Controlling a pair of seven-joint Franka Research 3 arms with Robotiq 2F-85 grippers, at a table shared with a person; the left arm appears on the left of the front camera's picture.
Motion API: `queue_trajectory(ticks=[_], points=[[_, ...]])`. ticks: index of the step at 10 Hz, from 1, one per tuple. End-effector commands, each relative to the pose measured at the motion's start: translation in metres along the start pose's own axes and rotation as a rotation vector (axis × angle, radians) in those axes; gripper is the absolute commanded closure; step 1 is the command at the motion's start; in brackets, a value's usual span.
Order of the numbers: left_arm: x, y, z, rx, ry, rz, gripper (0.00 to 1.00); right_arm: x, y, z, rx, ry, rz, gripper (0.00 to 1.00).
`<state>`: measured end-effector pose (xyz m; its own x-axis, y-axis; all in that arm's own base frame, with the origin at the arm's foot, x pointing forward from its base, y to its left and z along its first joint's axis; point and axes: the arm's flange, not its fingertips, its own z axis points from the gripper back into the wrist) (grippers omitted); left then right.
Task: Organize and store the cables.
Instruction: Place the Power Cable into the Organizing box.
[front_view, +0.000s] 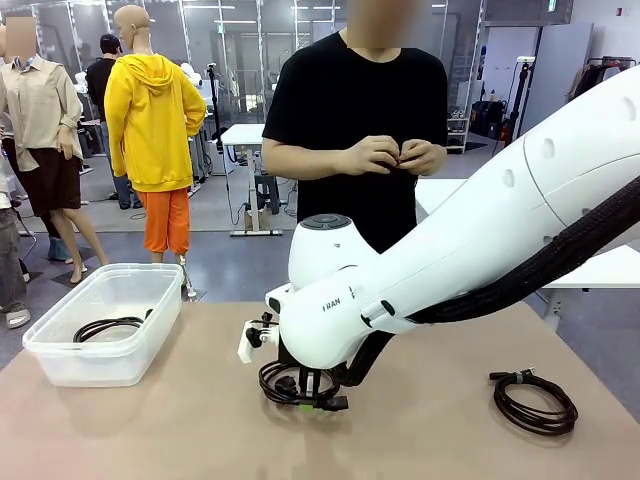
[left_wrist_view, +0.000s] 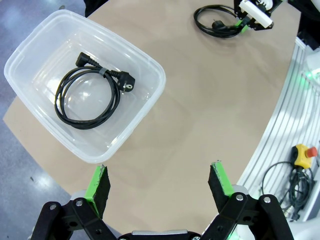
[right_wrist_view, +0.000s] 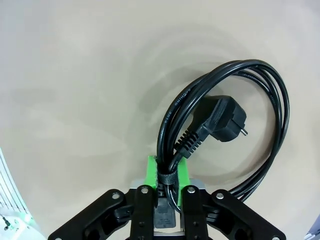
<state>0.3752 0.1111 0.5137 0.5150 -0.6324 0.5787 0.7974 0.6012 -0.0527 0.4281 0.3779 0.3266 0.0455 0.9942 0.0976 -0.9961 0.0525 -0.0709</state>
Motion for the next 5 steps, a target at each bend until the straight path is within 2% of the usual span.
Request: queue_trajectory(ticks=[1,5], points=[[0.0,0.002,0.0,-0.002,-0.002,-0.005,0.0,-0.002,0.008,0.004,-0.004,-0.022,-0.027,0.56],[0.0,0.002,0.0,-0.002,-0.002,-0.005,0.0,-0.015,0.012,0.027,-0.006,-0.074,-0.077,0.03]])
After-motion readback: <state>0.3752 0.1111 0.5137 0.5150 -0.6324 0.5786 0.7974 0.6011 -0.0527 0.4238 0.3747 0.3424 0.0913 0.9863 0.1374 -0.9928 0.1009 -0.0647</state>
